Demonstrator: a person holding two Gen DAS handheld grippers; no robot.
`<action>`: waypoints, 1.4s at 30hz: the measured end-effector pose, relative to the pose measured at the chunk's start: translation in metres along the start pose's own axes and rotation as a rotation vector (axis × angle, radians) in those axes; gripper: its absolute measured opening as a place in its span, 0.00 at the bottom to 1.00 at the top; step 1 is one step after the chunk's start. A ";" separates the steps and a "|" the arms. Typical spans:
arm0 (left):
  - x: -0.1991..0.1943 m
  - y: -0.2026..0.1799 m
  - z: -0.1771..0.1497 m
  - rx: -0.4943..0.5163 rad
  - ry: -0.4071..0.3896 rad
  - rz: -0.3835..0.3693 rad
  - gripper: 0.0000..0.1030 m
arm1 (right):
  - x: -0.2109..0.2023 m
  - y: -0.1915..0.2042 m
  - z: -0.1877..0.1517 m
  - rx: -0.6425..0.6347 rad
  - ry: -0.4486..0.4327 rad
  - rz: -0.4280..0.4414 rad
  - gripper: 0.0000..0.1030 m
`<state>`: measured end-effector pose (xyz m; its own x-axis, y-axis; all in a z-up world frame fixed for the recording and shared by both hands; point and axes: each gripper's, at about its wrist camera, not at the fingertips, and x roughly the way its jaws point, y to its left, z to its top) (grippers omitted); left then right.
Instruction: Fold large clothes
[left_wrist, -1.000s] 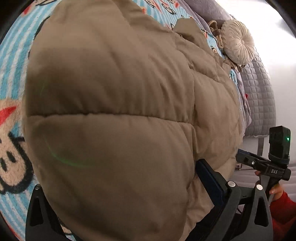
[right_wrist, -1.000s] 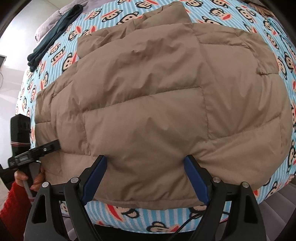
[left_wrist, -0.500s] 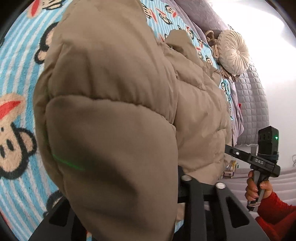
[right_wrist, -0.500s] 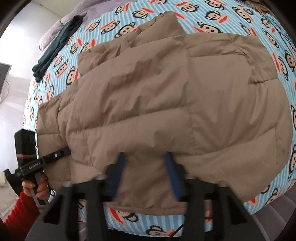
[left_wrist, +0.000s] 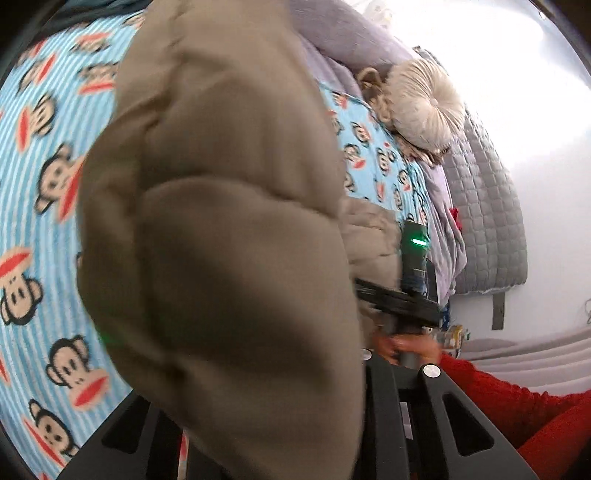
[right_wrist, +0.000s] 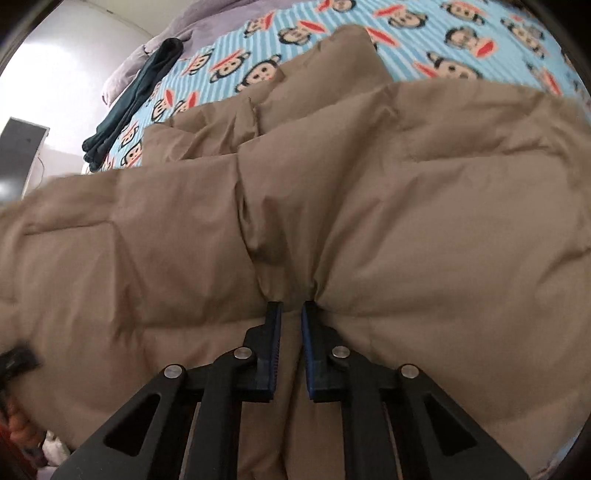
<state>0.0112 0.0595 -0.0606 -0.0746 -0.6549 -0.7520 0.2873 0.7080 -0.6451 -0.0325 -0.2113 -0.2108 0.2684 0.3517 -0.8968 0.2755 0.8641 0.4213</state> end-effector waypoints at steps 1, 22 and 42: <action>0.007 -0.022 0.003 0.019 0.009 0.014 0.25 | 0.005 -0.005 0.003 0.013 0.010 0.017 0.05; 0.193 -0.206 0.033 0.196 0.195 0.213 0.67 | -0.102 -0.162 -0.024 0.299 -0.045 0.224 0.03; 0.298 -0.216 0.077 0.281 0.336 0.142 0.79 | -0.191 -0.168 -0.115 0.092 -0.142 0.192 1.00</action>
<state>0.0003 -0.3089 -0.1356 -0.3076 -0.4017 -0.8625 0.5614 0.6553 -0.5054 -0.2359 -0.3821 -0.1258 0.4489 0.4463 -0.7742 0.2879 0.7480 0.5980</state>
